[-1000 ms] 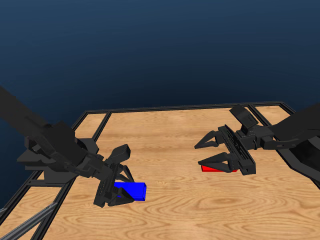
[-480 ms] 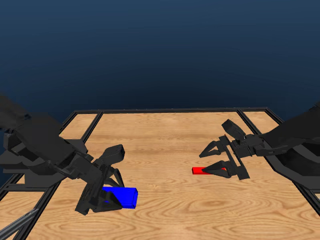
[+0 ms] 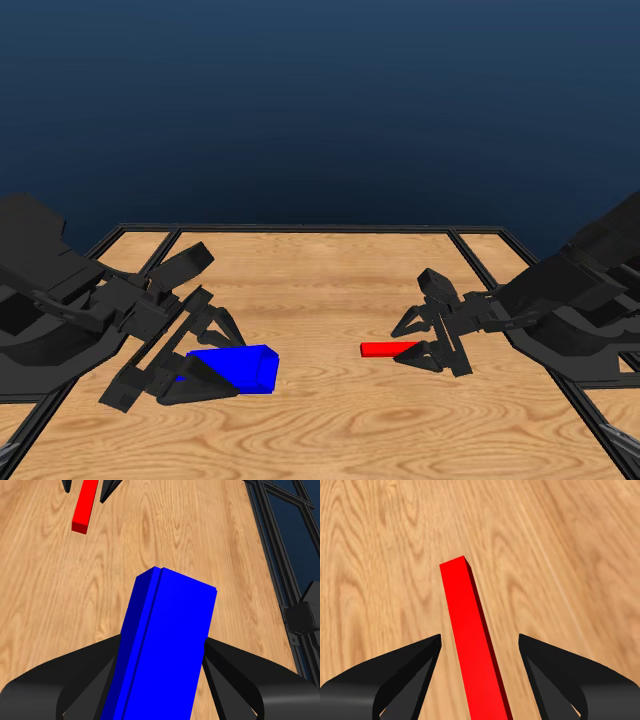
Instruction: Insert peg into socket
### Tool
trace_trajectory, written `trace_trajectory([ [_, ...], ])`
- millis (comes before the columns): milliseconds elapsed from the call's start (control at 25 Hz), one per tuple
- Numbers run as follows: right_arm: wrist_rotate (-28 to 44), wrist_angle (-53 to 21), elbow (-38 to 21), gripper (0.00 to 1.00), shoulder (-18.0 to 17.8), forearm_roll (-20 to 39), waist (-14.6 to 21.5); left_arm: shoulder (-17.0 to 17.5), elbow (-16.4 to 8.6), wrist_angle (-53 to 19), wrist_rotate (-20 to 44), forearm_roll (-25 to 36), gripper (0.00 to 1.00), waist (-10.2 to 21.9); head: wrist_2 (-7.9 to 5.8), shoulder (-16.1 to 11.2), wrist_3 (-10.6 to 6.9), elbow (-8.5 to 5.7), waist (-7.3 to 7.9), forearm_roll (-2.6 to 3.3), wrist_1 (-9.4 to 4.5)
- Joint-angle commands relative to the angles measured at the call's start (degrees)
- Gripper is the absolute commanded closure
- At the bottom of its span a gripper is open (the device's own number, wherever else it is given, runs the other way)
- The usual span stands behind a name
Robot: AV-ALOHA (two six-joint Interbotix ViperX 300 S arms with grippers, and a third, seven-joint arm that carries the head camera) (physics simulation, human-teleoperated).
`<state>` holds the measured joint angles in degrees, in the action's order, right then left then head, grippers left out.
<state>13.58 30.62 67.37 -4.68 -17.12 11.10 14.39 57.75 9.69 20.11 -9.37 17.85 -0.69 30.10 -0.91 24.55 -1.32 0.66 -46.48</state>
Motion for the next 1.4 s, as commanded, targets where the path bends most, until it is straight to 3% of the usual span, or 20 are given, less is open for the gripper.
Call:
trace_trajectory([
  [40, 1.64, -0.55, -0.14, 1.0, -4.5, -0.63, 3.26, 2.06, -0.15, 4.83, -3.78, -0.81, 1.0, -1.83, -0.09, -0.24, 0.18, -1.1, -0.43, 0.04, 0.95],
  [120, -0.07, 1.79, 0.11, 1.0, -3.4, -2.97, 2.61, 1.97, -0.04, 8.7, -7.19, -3.83, 1.0, -1.52, -0.02, -0.2, 0.42, -1.12, -0.48, 0.03, 0.85],
  [160, -1.81, 2.37, -0.07, 1.0, -2.66, -4.02, 2.39, 2.64, -0.6, 5.79, -6.93, -3.16, 1.0, -2.61, 0.03, -0.17, 0.52, -1.14, -0.5, 0.01, 0.88],
  [200, -2.51, 1.25, -0.76, 1.0, -1.27, -4.09, 2.08, 2.2, 0.29, 7.0, -8.13, -4.14, 1.0, -2.39, 0.08, -0.14, 0.55, -1.15, -0.51, 0.0, 0.84],
  [240, -4.43, 0.43, -0.47, 1.0, -0.4, -4.63, 1.98, 3.36, -0.85, 6.87, -8.12, -3.82, 1.0, -3.09, 0.17, -0.1, 0.65, -1.14, -0.56, -0.01, 0.85],
  [280, -6.71, -0.81, -1.63, 1.0, 1.28, -4.48, 1.33, 2.08, 0.32, 6.8, -9.38, -4.95, 1.0, -3.14, 0.25, -0.07, 0.76, -1.13, -0.56, -0.03, 0.88],
  [360, -10.27, -3.45, -4.63, 1.0, 4.51, -3.82, 0.43, 2.19, -0.47, 7.69, -10.68, -6.39, 1.0, -3.62, 0.47, 0.08, 0.94, -1.08, -0.49, -0.11, 0.87],
  [520, -15.31, -13.15, -11.27, 1.0, 11.07, -1.19, -1.58, 1.55, -0.97, 7.79, -11.93, -7.46, 1.0, -4.14, 0.86, 0.21, 1.29, -1.08, -0.08, -0.32, 1.12],
  [560, -15.32, -15.48, -13.98, 1.0, 13.26, 0.39, -1.98, 2.29, -2.4, 5.77, -13.36, -9.04, 1.0, -4.7, 0.91, 0.24, 1.42, -1.07, 0.06, -0.38, 1.12],
  [600, -16.5, -15.12, -13.5, 1.0, 12.44, -0.44, -2.82, 1.22, -0.81, 8.77, -13.21, -8.91, 1.0, -4.09, 0.96, 0.26, 1.46, -1.06, 0.16, -0.42, 1.1],
  [680, -15.4, -22.56, -17.99, 1.0, 15.48, 4.06, -2.8, 1.91, -2.74, 8.46, -13.87, -9.16, 1.0, -4.2, 1.01, 0.33, 1.49, -1.04, 0.46, -0.52, 1.11],
  [720, -14.12, -26.0, -19.13, 1.0, 15.83, 6.47, -3.1, 0.05, -1.79, 9.01, -14.21, -9.86, 1.0, -4.45, 1.0, 0.39, 1.5, -1.0, 0.59, -0.56, 1.17],
  [760, -14.64, -26.26, -20.8, 1.0, 16.99, 6.9, -2.51, 0.92, -1.7, 5.84, -14.16, -8.37, 1.0, -4.47, 1.0, 0.42, 1.49, -0.98, 0.67, -0.58, 1.16],
  [800, -12.97, -29.17, -21.4, 1.0, 16.89, 8.82, -3.42, 1.48, -2.0, 8.76, -13.95, -9.64, 1.0, -4.34, 0.99, 0.47, 1.51, -0.96, 0.82, -0.62, 1.13],
  [1040, -2.02, -46.11, -30.0, 1.0, 16.74, 22.31, -1.88, -0.27, -3.12, 6.27, -14.98, -8.86, 1.0, -4.23, 0.9, 0.46, 1.81, -0.88, 1.84, -0.9, 1.0],
  [1200, 3.52, -50.68, -34.28, 1.0, 16.14, 28.06, -0.62, -1.26, -3.56, 6.65, -13.98, -9.42, 1.0, -3.57, 0.73, 0.35, 1.75, -0.93, 2.2, -0.96, 0.91],
  [1240, 7.98, -52.03, -34.77, 1.0, 15.79, 31.94, 0.17, -1.59, -4.33, 7.56, -14.97, -8.96, 1.0, -4.23, 0.72, 0.34, 1.75, -0.94, 2.25, -0.97, 0.88],
  [1280, 8.23, -53.77, -36.11, 1.0, 15.57, 32.64, 0.46, -2.55, -3.73, 5.76, -14.7, -8.37, 1.0, -4.24, 0.68, 0.29, 1.73, -0.95, 2.32, -0.98, 0.96],
  [1320, 9.57, -54.6, -36.83, 1.0, 14.83, 33.76, 0.74, -1.94, -5.19, 6.07, -14.58, -8.28, 1.0, -4.43, 0.64, 0.27, 1.66, -0.95, 2.36, -0.98, 0.95],
  [1400, 12.06, -55.34, -38.11, 1.0, 13.31, 35.47, 1.29, -2.65, -5.21, 7.3, -14.86, -8.29, 1.0, -4.04, 0.57, 0.25, 1.58, -0.94, 2.44, -0.98, 0.98],
])
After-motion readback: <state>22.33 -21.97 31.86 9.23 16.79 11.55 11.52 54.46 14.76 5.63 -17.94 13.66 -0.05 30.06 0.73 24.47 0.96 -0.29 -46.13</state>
